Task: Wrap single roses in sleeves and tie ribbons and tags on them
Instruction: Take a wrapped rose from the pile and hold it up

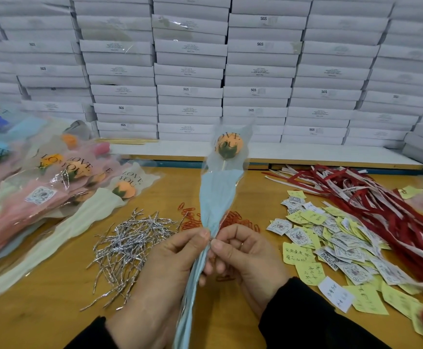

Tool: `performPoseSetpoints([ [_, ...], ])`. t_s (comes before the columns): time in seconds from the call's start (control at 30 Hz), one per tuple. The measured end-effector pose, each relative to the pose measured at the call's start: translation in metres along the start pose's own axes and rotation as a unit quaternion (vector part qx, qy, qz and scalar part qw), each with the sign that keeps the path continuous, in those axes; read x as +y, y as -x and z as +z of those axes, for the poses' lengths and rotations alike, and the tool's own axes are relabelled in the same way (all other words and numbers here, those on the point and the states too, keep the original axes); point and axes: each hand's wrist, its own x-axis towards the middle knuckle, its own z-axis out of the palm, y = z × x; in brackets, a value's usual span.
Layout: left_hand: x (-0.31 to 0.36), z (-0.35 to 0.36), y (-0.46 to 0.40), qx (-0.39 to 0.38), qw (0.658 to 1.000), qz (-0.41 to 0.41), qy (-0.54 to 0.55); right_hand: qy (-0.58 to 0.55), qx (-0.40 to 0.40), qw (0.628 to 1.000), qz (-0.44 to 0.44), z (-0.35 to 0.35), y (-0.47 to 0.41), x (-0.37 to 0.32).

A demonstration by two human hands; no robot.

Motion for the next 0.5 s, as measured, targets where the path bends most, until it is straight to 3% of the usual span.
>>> performPoseSetpoints([
  [0.3, -0.003, 0.000, -0.002, -0.006, 1.000, 0.000, -0.003, 0.136, 0.017, 0.990, -0.046, 0.001, 0.002, -0.015],
  [0.43, -0.005, 0.001, -0.002, 0.016, 1.000, 0.009, -0.002, 0.130, 0.039, 0.991, -0.015, 0.004, 0.003, -0.012],
  [0.5, -0.005, 0.000, -0.003, 0.035, 0.999, 0.010, 0.008, 0.240, 0.082, 0.965, -0.065, 0.005, 0.004, -0.006],
])
